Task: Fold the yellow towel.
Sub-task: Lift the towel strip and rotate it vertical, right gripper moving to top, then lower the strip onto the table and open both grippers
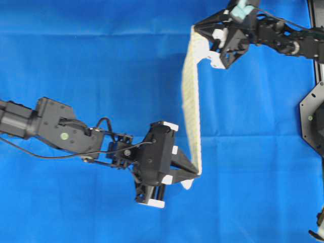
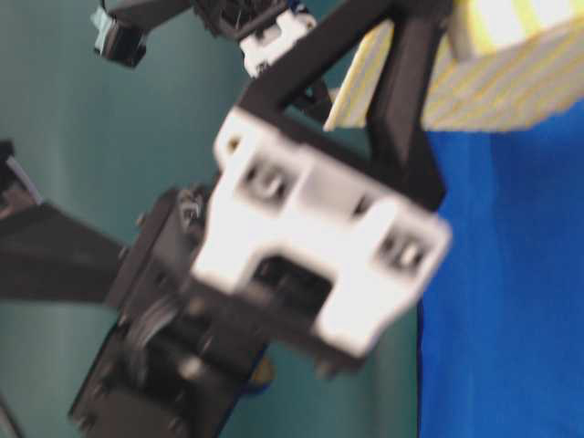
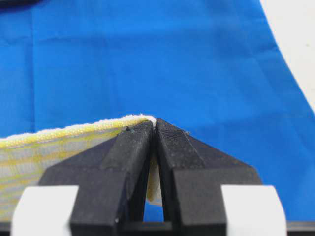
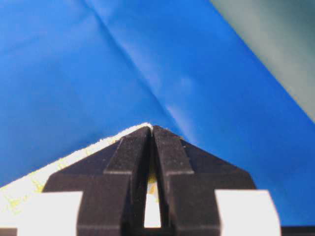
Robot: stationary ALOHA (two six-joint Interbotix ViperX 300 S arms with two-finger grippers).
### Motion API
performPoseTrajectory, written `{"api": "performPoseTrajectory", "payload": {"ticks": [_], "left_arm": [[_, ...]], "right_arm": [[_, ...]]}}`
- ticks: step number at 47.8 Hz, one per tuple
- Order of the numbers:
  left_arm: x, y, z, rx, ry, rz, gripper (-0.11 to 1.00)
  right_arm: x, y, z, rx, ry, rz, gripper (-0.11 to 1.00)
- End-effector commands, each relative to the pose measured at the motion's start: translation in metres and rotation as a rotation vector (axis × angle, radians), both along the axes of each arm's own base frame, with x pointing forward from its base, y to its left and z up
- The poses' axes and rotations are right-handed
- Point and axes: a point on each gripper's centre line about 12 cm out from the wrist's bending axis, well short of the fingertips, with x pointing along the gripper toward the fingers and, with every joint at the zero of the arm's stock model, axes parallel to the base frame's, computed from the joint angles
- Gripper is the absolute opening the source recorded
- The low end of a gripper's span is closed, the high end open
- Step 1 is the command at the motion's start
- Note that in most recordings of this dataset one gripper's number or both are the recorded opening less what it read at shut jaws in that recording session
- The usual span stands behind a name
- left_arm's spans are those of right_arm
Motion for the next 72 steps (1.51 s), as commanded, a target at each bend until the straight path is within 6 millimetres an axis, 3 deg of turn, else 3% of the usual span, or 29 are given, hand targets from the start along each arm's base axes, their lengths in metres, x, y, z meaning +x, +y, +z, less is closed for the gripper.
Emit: {"api": "performPoseTrajectory", "payload": {"ticks": [1, 11, 32, 43, 66, 69, 72], "left_arm": [[0.004, -0.016, 0.015, -0.004, -0.058, -0.034, 0.02], [-0.004, -0.011, -0.01, 0.005, -0.02, -0.026, 0.02], [-0.068, -0.01, -0.037, -0.045, 0.013, -0.026, 0.02], [-0.084, -0.01, -0.045, -0.086, 0.055, -0.017, 0.02], [-0.091, -0.001, -0.053, -0.089, 0.09, 0.007, 0.03], [-0.091, -0.001, -0.053, -0.091, 0.092, 0.009, 0.09], [-0.091, -0.002, -0.053, -0.092, 0.099, 0.008, 0.23]], "right_arm": [[-0.006, -0.014, 0.012, -0.014, -0.03, -0.046, 0.02], [0.015, -0.02, 0.003, 0.028, 0.017, -0.008, 0.02], [0.091, -0.031, -0.019, 0.038, 0.061, 0.074, 0.02], [0.12, -0.027, -0.021, 0.036, 0.059, 0.119, 0.02], [0.125, -0.02, -0.028, 0.067, 0.085, 0.151, 0.02], [0.125, -0.02, -0.028, 0.067, 0.085, 0.151, 0.03], [0.126, -0.02, -0.028, 0.064, 0.085, 0.154, 0.05]]}}
